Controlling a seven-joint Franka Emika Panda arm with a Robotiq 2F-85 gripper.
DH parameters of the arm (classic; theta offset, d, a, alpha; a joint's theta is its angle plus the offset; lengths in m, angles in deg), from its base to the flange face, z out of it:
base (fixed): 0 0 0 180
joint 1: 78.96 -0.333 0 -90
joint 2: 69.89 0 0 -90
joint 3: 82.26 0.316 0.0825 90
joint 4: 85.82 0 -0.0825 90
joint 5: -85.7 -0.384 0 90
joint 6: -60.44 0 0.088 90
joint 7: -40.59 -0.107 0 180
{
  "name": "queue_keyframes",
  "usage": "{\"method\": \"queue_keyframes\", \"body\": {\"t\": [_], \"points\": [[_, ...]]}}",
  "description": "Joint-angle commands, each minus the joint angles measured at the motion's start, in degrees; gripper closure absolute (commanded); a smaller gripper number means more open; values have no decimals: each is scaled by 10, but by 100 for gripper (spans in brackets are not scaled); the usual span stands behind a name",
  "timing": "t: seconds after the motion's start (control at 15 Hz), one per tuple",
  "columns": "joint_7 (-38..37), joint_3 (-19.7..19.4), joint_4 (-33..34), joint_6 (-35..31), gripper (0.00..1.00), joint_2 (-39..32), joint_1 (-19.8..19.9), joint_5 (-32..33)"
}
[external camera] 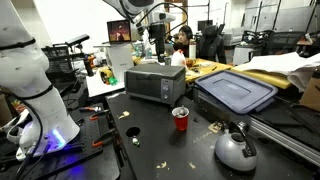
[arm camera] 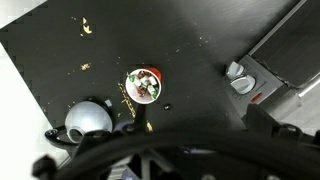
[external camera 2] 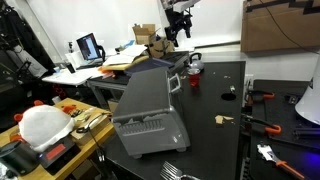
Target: Pick up one piece of candy and put it in the red cup
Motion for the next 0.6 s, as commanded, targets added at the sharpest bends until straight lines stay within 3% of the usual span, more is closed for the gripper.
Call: {"method": "queue_keyframes", "body": {"t": [0.0, 0.53], "points": [[64, 8, 23, 60, 0, 15, 7, -27], [172, 13, 70, 169, 0, 11, 3, -70]]}}
